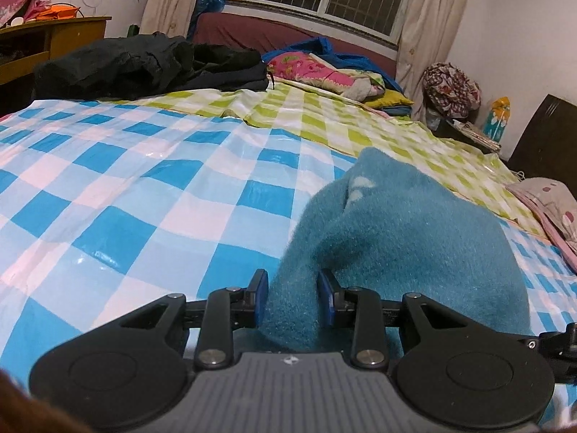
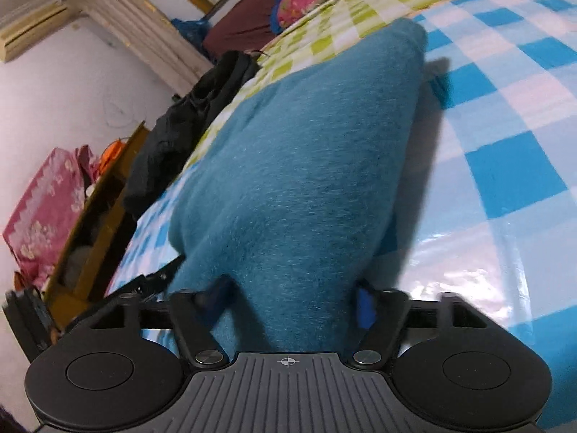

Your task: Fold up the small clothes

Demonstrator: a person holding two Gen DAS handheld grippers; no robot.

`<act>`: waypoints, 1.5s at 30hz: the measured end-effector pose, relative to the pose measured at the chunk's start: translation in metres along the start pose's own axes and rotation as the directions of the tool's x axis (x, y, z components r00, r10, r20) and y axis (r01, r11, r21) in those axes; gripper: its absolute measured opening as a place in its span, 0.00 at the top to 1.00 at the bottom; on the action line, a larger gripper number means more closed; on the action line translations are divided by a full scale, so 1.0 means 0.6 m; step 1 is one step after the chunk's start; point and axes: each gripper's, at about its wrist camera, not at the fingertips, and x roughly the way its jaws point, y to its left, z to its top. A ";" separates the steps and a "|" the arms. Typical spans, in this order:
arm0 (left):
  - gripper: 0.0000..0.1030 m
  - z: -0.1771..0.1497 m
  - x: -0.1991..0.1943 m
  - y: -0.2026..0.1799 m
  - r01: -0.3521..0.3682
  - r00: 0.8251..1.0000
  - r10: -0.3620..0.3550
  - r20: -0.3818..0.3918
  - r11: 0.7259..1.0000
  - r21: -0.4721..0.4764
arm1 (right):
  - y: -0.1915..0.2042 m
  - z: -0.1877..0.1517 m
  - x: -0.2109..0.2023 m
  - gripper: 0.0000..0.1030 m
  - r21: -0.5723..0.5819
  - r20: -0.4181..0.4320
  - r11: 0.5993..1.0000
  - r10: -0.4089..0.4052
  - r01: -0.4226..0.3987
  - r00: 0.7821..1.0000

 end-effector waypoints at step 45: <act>0.65 -0.028 -0.014 -0.157 -0.009 1.000 0.011 -0.007 0.975 0.220 | 0.116 -0.084 -0.045 0.67 -0.482 -0.049 0.875 -0.071 0.039 0.996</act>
